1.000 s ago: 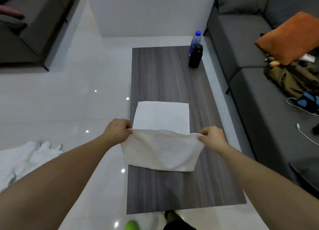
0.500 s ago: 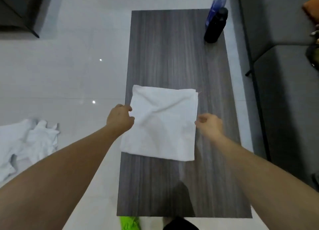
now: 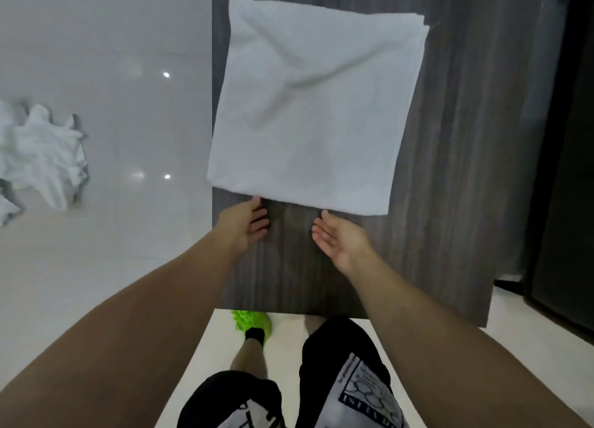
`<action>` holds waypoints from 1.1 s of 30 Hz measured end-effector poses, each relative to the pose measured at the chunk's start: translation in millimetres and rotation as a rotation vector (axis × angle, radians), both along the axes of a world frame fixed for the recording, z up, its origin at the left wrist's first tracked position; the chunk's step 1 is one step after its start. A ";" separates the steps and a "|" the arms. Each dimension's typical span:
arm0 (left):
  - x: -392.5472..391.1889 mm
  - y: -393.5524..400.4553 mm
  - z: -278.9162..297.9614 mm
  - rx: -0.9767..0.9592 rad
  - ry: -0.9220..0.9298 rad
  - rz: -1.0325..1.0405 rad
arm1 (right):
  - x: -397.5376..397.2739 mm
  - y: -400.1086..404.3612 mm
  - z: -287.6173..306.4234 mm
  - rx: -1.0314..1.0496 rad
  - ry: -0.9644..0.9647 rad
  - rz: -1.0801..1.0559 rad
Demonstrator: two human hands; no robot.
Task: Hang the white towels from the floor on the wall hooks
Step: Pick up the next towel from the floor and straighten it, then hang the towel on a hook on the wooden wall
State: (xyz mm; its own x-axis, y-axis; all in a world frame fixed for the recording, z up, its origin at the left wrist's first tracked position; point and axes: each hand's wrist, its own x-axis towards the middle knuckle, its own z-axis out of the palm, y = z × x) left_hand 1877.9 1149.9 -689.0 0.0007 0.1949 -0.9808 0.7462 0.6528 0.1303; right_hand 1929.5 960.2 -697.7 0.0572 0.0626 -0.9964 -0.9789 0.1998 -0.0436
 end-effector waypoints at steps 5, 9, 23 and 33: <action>24.5 3.7 -7.1 -0.086 -0.100 0.328 | 23.1 11.9 -0.6 0.013 -0.030 -0.176; 40.5 12.0 14.4 -0.051 -0.142 0.422 | 40.1 25.5 20.9 -0.008 -0.075 -0.269; 61.2 85.4 243.2 0.789 -0.259 -0.133 | 69.0 117.2 236.0 -0.136 -0.599 -0.158; -103.7 185.0 463.5 1.197 -0.595 0.043 | -46.7 217.6 433.3 -0.184 -1.695 0.700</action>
